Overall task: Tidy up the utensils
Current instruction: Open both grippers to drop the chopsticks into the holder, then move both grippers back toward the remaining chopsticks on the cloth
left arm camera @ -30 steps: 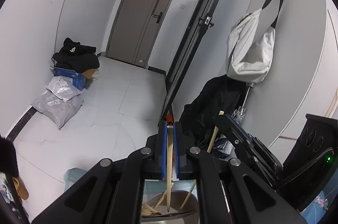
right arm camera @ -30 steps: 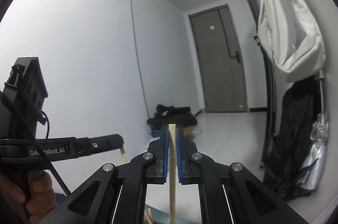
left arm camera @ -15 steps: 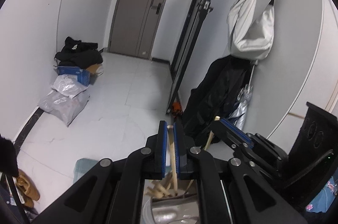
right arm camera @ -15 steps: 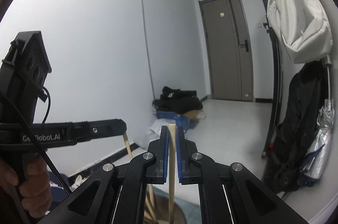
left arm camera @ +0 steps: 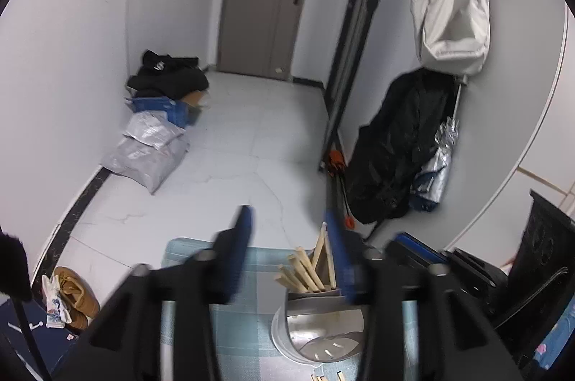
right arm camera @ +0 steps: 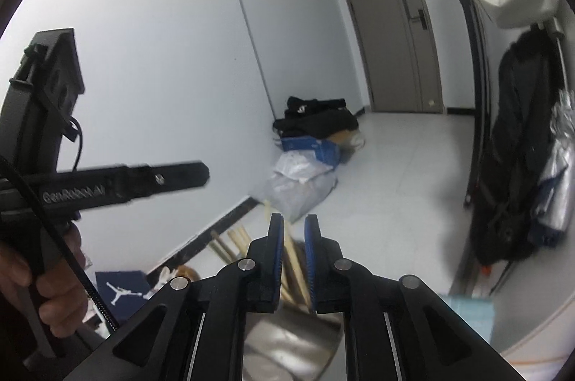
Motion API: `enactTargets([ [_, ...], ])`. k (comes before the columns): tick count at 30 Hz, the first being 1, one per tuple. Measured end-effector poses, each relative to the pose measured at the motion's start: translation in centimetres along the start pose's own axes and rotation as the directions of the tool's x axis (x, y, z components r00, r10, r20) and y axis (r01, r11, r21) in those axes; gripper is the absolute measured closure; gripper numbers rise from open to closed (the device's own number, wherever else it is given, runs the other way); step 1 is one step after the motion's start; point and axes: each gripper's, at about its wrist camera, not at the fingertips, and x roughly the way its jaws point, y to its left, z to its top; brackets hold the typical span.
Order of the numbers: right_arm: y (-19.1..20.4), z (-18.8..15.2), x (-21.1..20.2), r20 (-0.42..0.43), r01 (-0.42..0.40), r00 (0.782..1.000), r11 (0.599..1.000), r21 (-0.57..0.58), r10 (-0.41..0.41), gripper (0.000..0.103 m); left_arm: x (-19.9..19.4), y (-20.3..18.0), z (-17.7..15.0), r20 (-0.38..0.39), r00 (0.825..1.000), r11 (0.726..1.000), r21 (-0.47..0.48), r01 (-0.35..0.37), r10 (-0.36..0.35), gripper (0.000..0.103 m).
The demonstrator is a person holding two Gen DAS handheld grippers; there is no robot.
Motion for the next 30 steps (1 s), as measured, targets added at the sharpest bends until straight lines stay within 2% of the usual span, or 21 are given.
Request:
enactTargets([
  [1,0.0,-0.1,-0.7,0.004,0.007,1.000,1.000,0.007,-0.007,0.090,-0.5,0.3,-0.2,0.016,1.000,1.000,-0.010,-0.006,0.007,0.043],
  [3,-0.1,0.1,-1.7,0.012,0.018,1.000,1.000,0.013,-0.018,0.083,-1.5,0.7,-0.5,0.039,0.999,0.999,-0.028,-0.026,0.027,0.037],
  [8,0.5,-0.5,-4.6,0.024,0.043,0.999,0.999,0.021,-0.044,0.071,-3.2,0.6,-1.0,0.049,0.997,0.998,-0.033,-0.056,0.057,0.036],
  [11,1.0,-1.0,-6.3,0.025,0.055,0.998,0.998,0.027,-0.056,0.059,-4.5,0.1,-1.6,0.074,0.995,0.997,-0.022,-0.068,0.070,0.027],
  [13,1.6,-1.3,-7.5,0.032,0.061,0.998,0.998,0.023,-0.062,0.058,-5.3,-0.2,-2.0,0.097,0.992,0.997,-0.022,-0.076,0.078,0.022],
  [16,2.3,-1.7,-8.8,0.039,0.070,0.997,0.997,0.017,-0.071,0.051,-6.4,-0.5,-2.7,0.111,0.991,0.997,-0.013,-0.080,0.081,0.021],
  [18,2.8,-2.1,-9.6,0.044,0.088,0.995,0.996,0.016,-0.088,0.041,-7.0,-0.6,-3.4,0.121,0.989,0.997,0.002,-0.082,0.081,0.020],
  [21,3.3,-2.8,-10.9,0.054,0.104,0.993,0.995,0.011,-0.104,0.038,-7.5,-0.6,-4.5,0.136,0.985,0.993,0.015,-0.113,0.110,0.012],
  [28,3.9,-4.4,-12.1,0.048,0.137,0.989,0.991,0.012,-0.137,0.033,-8.0,-0.2,-6.7,0.136,0.981,0.991,-0.010,-0.137,0.137,0.011],
  [30,4.0,-5.0,-12.2,0.040,0.148,0.988,0.989,0.013,-0.148,0.028,-7.8,-0.5,-7.3,0.146,0.978,0.989,-0.019,-0.148,0.149,0.010],
])
